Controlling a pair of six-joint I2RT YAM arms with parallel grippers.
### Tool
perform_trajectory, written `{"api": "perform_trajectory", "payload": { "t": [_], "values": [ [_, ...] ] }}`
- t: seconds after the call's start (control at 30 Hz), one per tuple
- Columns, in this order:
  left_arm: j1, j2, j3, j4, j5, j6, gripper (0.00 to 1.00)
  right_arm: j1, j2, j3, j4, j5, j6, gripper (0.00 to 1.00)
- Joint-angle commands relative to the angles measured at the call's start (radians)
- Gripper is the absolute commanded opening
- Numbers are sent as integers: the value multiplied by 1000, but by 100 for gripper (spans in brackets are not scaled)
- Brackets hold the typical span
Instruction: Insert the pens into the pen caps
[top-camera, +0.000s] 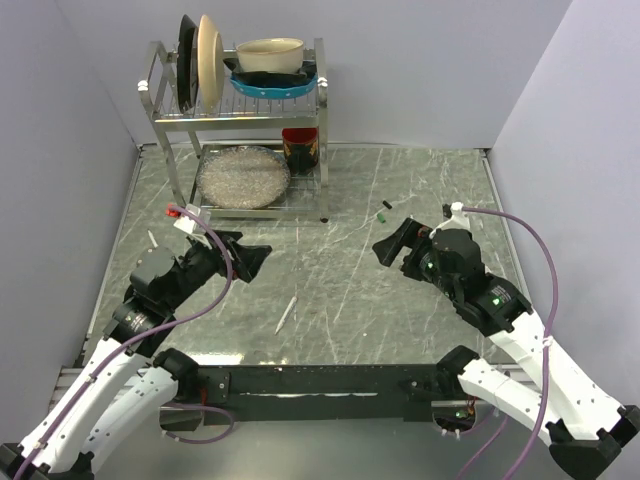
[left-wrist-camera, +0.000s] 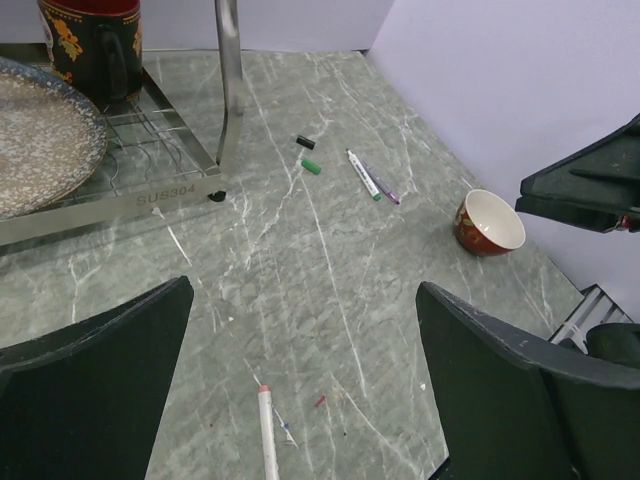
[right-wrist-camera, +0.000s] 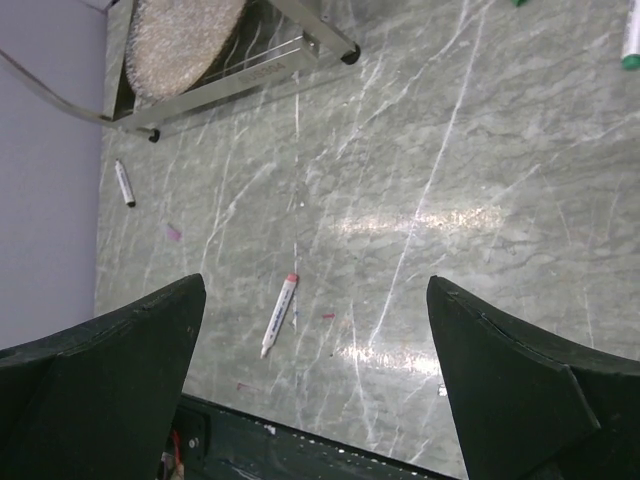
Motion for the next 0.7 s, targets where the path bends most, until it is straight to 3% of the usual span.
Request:
{"api": "perform_trajectory", "payload": {
  "t": [0.0,0.2,0.33,0.53,0.63,0.67],
  "values": [
    [-1,8,15,-7,-15,36,99,-4,16,9,-17,96,51,100],
    [-1,2,21,-19,-31,43,99,-6,93,40,-47,165,122,100],
    [-1,2,23,-24,-45,48,100,-18,195,76,16,153,56,100],
    [-2,-7,23,-34,-84,52,99,-38,488,224,-97,174,41,97],
    [-4,-7,28,-40,-109,60,99,-99,606,291,-74,197,-36,90],
    [-4,-7,29,-45,-114,62,99,-183,660,308,-64,147,-62,80]
  ]
}}
